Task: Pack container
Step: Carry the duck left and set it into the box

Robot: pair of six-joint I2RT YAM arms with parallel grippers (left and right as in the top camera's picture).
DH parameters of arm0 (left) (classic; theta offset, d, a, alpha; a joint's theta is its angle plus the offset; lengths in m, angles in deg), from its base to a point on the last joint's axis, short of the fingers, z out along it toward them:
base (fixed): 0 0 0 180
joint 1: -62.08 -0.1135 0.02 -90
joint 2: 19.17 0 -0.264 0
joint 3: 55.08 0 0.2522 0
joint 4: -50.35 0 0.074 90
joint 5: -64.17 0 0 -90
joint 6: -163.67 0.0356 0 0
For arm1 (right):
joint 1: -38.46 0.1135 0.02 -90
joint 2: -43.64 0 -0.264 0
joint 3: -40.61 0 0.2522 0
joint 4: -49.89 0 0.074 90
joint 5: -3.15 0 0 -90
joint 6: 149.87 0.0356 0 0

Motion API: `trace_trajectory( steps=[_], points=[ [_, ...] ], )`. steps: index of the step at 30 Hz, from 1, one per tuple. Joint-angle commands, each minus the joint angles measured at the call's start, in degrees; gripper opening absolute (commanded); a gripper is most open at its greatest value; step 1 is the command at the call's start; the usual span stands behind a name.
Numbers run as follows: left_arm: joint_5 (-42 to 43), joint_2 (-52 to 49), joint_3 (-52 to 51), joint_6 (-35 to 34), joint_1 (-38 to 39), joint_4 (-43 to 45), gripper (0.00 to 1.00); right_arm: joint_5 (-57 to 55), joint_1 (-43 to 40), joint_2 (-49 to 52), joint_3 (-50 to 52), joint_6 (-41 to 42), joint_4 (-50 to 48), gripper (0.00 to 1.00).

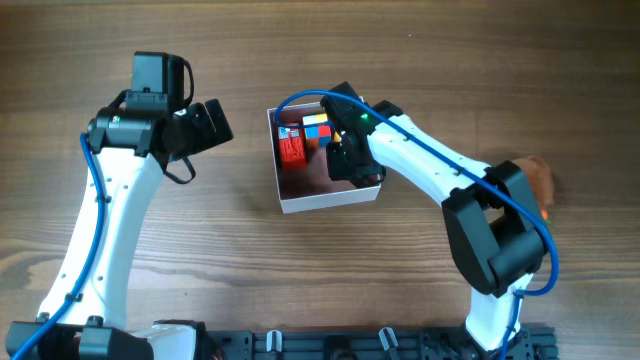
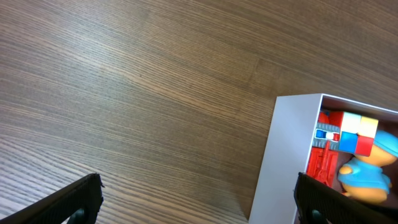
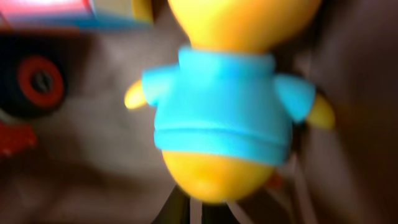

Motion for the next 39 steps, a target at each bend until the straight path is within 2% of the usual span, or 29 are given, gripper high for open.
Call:
trace_trajectory(
  steps=[1, 6, 9, 15, 22, 28, 33, 39],
  points=[
    [0.9, -0.4, 0.3, -0.5, -0.2, 0.2, 1.00, -5.8, 0.0, 0.9, 0.5, 2.5, -2.6, 0.06],
    [0.9, -0.4, 0.3, -0.5, -0.2, 0.2, 1.00, -8.1, 0.0, 0.9, 0.5, 2.8, -2.9, 0.08],
    [0.9, -0.4, 0.3, -0.5, -0.2, 0.2, 1.00, -11.3, 0.0, 0.9, 0.5, 6.0, -2.8, 0.07],
    [0.9, -0.4, 0.3, -0.5, -0.2, 0.2, 1.00, -11.4, 0.0, 0.9, 0.5, 6.0, -2.7, 0.09],
    [0.9, -0.4, 0.3, -0.5, -0.2, 0.2, 1.00, -4.6, 0.2, 0.9, 0.5, 6.8, 3.8, 0.09],
    [0.9, -0.4, 0.3, -0.5, -0.2, 0.2, 1.00, -4.4, 3.1, 0.1, -0.2, 1.9, 7.1, 0.07],
    [0.9, -0.4, 0.3, -0.5, -0.2, 0.2, 1.00, -5.0, 3.7, -5.6, -5.7, -2.4, 8.5, 0.08],
    [0.8, -0.4, 0.3, -0.5, -0.2, 0.2, 1.00, -10.1, -0.1, -18.8, -8.2, -0.1, 9.6, 0.09]
  ],
)
